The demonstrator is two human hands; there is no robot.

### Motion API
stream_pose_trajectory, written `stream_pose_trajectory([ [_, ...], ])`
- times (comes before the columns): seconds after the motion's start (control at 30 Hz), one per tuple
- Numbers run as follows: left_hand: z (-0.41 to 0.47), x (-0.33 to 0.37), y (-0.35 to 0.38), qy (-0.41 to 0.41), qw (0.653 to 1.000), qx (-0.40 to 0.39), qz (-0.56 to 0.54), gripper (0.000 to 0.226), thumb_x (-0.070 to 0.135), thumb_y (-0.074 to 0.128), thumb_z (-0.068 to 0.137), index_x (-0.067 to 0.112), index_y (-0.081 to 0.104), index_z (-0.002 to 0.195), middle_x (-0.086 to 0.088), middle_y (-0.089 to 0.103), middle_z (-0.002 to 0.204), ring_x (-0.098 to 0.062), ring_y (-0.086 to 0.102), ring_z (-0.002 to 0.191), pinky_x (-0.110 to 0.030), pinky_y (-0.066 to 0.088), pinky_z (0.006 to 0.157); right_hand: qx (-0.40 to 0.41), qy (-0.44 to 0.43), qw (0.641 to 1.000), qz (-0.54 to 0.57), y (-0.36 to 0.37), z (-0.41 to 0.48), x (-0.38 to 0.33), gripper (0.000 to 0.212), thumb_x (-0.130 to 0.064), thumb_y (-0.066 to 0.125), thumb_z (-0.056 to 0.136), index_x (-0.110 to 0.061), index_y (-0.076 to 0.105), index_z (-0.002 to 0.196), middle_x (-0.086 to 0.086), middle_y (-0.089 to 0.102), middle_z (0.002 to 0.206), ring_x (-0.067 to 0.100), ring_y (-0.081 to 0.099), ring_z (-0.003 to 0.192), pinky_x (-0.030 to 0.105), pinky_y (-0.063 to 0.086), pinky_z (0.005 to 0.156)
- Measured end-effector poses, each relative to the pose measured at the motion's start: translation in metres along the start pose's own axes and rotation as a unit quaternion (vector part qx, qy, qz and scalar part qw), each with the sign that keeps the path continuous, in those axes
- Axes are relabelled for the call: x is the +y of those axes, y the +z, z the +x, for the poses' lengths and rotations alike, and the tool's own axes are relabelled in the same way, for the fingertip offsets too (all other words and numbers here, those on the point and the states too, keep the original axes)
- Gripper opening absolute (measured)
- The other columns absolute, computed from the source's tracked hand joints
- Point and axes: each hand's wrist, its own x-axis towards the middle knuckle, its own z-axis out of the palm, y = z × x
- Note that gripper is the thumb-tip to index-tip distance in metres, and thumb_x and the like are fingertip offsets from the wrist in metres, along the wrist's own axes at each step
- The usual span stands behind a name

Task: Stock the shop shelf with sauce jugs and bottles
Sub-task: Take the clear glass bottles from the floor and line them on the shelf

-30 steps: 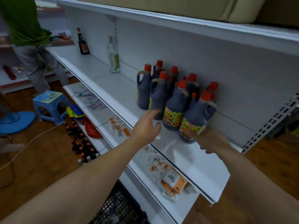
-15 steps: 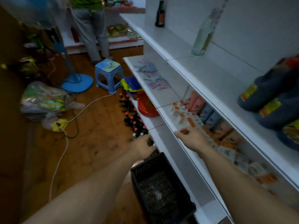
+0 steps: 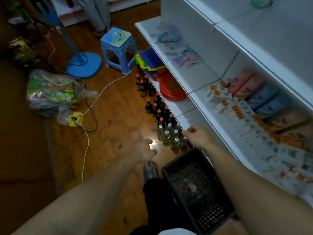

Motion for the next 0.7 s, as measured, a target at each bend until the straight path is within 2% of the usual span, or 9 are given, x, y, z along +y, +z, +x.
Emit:
stream_pose_trajectory([
  [0.17,0.104,0.006,-0.032,-0.011,0.998,-0.059,0.036,0.06,0.036,0.05,0.096,0.019,0.027,0.149,-0.004,0.041,0.148,-0.023,0.035,0.138,-0.035,0.036,0.109,-0.012,0.06,0.997,0.042,0.025,0.101,0.004,0.033,-0.042,0.06,0.088,-0.022,0.063,0.114,0.001,0.066,0.114,0.023,0.06,0.105,0.033,0.047,0.09],
  [0.3,0.181,0.008,-0.048,-0.029,0.987,-0.13,0.089,0.064,0.037,0.055,0.094,0.018,0.027,0.149,-0.009,0.039,0.148,-0.027,0.044,0.131,-0.036,0.041,0.104,-0.026,0.128,0.989,0.064,0.055,0.165,0.012,0.034,-0.041,0.059,0.09,-0.017,0.062,0.114,0.003,0.065,0.113,0.026,0.058,0.107,0.032,0.043,0.085],
  [0.4,0.239,0.01,-0.054,-0.028,0.982,-0.134,0.132,0.067,0.039,0.057,0.091,0.021,0.027,0.148,-0.008,0.039,0.148,-0.028,0.044,0.13,-0.039,0.043,0.103,-0.031,0.159,0.984,0.074,0.081,0.205,0.014,0.03,-0.042,0.06,0.088,-0.016,0.063,0.102,0.005,0.064,0.104,0.029,0.058,0.104,0.03,0.039,0.079],
  [0.47,0.277,0.007,-0.051,-0.017,0.977,-0.129,0.169,0.072,0.047,0.058,0.085,0.024,0.03,0.147,-0.006,0.043,0.146,-0.028,0.041,0.132,-0.043,0.041,0.105,-0.03,0.163,0.984,0.071,0.101,0.232,0.016,0.021,-0.041,0.058,0.086,-0.021,0.059,0.091,0.005,0.061,0.099,0.03,0.059,0.104,0.031,0.039,0.076],
  [0.5,0.297,0.003,-0.046,-0.013,0.973,-0.136,0.188,0.077,0.054,0.057,0.079,0.026,0.031,0.146,-0.006,0.046,0.144,-0.028,0.043,0.132,-0.044,0.041,0.105,-0.031,0.17,0.982,0.069,0.112,0.245,0.018,0.022,-0.041,0.056,0.086,-0.022,0.06,0.095,0.005,0.062,0.106,0.03,0.059,0.108,0.032,0.041,0.078],
  [0.6,0.354,-0.009,-0.029,-0.003,0.959,-0.161,0.232,0.092,0.065,0.045,0.062,0.03,0.029,0.145,-0.004,0.048,0.143,-0.029,0.048,0.128,-0.048,0.043,0.102,-0.028,0.207,0.975,0.071,0.151,0.285,0.029,0.047,-0.048,0.054,0.09,-0.022,0.055,0.129,0.004,0.057,0.132,0.029,0.053,0.121,0.037,0.043,0.096],
  [0.7,0.405,-0.02,-0.01,0.019,0.949,-0.182,0.256,0.09,0.069,0.043,0.067,0.028,0.027,0.145,-0.006,0.043,0.144,-0.033,0.045,0.128,-0.052,0.041,0.103,-0.012,0.24,0.968,0.076,0.192,0.32,0.046,0.054,-0.055,0.052,0.09,-0.02,0.051,0.132,0.007,0.055,0.133,0.032,0.053,0.119,0.041,0.044,0.095],
])
